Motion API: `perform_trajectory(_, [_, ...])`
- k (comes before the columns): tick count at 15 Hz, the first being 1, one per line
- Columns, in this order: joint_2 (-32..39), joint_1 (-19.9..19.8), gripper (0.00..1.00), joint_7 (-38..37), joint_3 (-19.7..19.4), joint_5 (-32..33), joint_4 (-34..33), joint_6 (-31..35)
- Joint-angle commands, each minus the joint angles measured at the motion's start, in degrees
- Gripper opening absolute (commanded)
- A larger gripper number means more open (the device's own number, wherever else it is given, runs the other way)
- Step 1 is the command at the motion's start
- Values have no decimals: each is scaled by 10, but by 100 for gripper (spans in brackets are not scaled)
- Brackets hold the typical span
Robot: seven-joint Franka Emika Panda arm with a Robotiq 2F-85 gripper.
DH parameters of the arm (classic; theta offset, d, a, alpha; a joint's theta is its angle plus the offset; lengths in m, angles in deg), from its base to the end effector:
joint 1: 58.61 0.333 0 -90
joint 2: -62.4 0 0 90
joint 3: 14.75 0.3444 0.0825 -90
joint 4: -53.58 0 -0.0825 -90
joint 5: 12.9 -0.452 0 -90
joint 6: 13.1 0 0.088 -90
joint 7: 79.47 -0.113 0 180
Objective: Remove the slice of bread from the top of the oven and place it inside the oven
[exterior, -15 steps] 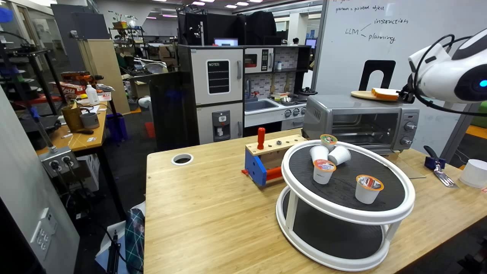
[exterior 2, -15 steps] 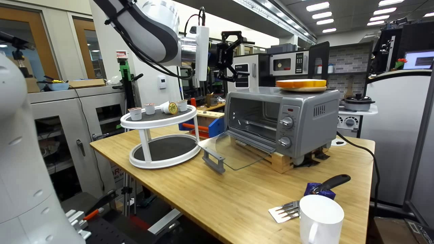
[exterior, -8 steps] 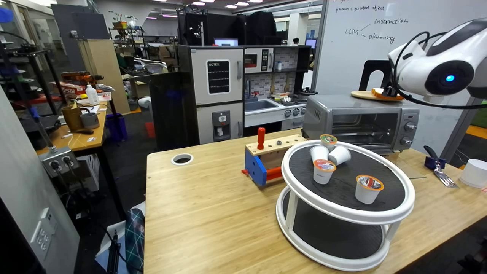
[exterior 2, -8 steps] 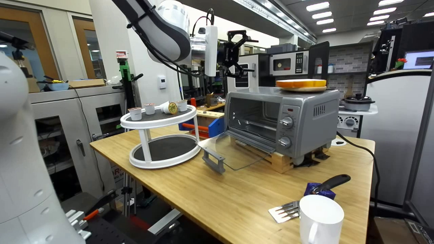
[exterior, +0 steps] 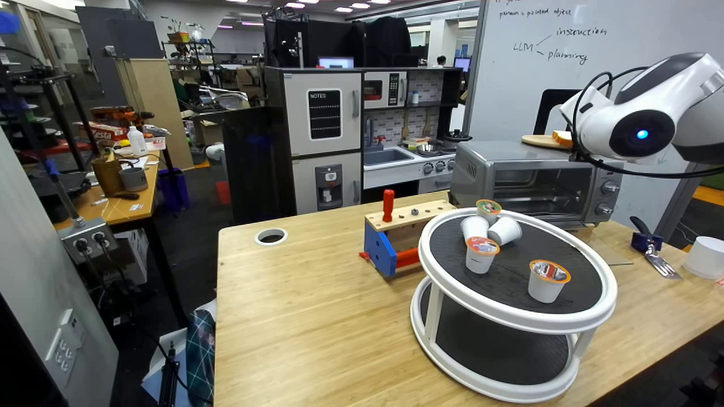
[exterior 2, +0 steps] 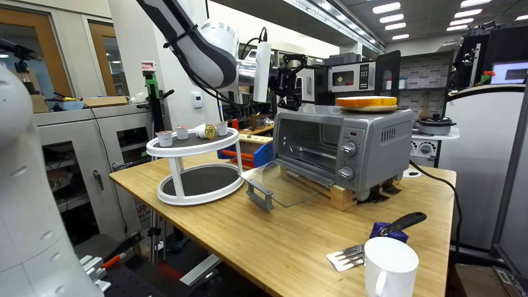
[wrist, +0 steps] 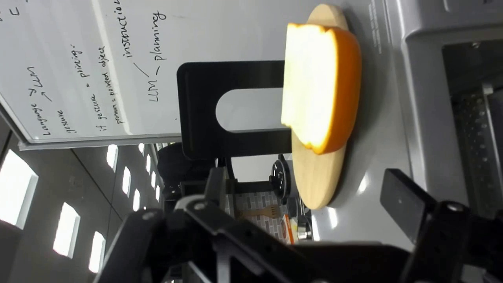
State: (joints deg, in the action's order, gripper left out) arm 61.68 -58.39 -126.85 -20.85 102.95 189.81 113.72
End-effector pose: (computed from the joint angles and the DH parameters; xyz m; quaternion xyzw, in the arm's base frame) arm 0.5559 -0.0914 0.3267 0.7237 0.2611 0.1886 0.6103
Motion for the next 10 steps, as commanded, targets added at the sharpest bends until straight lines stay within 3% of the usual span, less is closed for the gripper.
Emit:
perform_trajectory(1, [9,-15,100,56,10,-27,-7,-29])
perform_trajectory(6, [12,-16,100,90,13,-49,-14,-58])
perform_trajectory(10, [15,-9,100,93,25,-103,-39,-68])
